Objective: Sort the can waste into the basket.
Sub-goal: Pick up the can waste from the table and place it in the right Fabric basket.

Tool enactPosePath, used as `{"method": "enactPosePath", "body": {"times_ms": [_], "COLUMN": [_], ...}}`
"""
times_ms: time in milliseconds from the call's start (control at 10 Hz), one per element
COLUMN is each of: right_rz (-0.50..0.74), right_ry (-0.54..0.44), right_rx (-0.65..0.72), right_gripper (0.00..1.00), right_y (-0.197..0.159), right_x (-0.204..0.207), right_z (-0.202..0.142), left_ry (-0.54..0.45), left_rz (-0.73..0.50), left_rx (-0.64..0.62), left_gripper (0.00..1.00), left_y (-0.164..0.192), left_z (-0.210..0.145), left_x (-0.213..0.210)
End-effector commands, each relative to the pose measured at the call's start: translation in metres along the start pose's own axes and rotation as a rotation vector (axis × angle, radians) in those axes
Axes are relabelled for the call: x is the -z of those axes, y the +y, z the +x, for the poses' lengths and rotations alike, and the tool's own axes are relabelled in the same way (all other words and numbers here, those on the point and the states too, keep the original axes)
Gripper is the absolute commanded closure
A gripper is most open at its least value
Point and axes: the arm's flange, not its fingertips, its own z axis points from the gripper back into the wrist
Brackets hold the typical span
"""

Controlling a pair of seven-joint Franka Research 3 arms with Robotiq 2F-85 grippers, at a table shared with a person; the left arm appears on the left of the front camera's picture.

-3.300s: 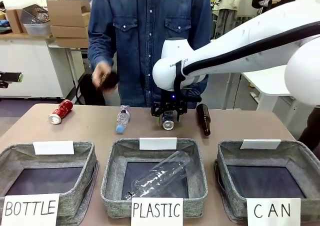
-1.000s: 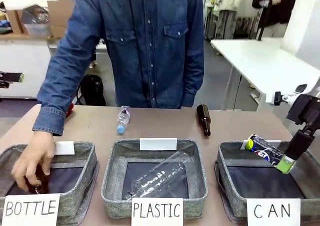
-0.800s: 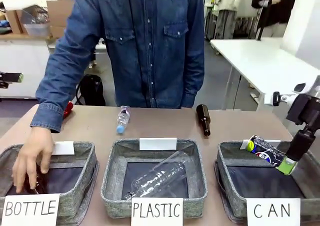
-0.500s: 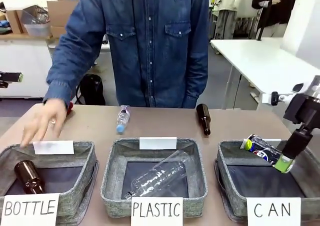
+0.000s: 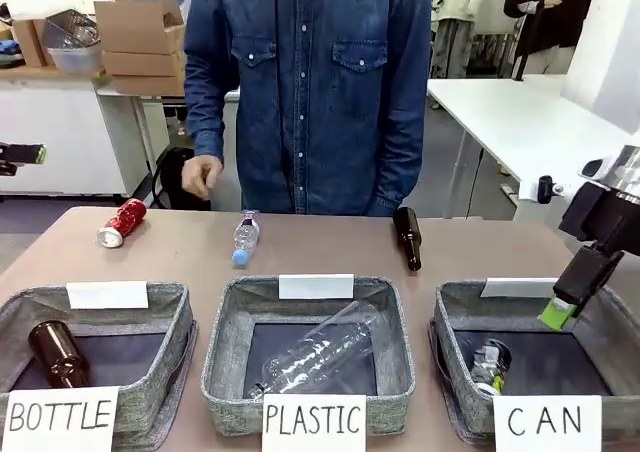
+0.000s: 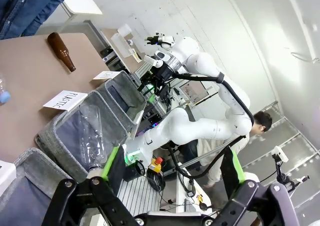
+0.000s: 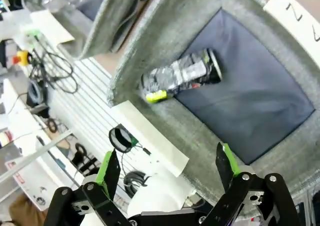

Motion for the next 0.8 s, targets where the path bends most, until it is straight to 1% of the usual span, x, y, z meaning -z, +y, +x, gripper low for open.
{"method": "enactPosePath", "body": {"times_ms": [0,100,200,300,400,500,600,700], "right_rz": [-0.014,0.011,0.122,0.402,0.768,0.984,1.018,1.078], "right_ry": [-0.017,-0.045,-0.137,-0.519,-0.701,-0.82,-0.962,-1.095], "right_rx": [0.028,0.017,0.043,0.282,0.225,0.181,0.175,0.221], "right_gripper": [0.0,0.0,0.0,0.0,0.0,0.0,0.0,0.0], "right_y": [0.007,0.006,0.006,0.015,0.029,0.037,0.041,0.043], "right_x": [0.039,0.04,0.034,0.015,0.0,-0.008,-0.009,-0.01], "right_z": [-0.022,-0.022,-0.017,-0.004,0.002,0.002,-0.001,-0.004], "left_ry": [-0.009,-0.009,-0.009,-0.009,-0.009,-0.009,-0.009,-0.009], "left_rz": [-0.017,-0.017,-0.017,-0.017,-0.017,-0.017,-0.017,-0.017], "left_rx": [0.022,0.022,0.022,0.022,0.022,0.022,0.022,0.022], "left_gripper": [0.0,0.0,0.0,0.0,0.0,0.0,0.0,0.0], "left_y": [-0.002,-0.002,-0.002,-0.002,-0.002,-0.002,-0.002,-0.002], "left_z": [0.002,0.002,0.002,0.002,0.002,0.002,0.002,0.002], "left_x": [0.001,0.001,0.001,0.001,0.001,0.001,0.001,0.001]}}
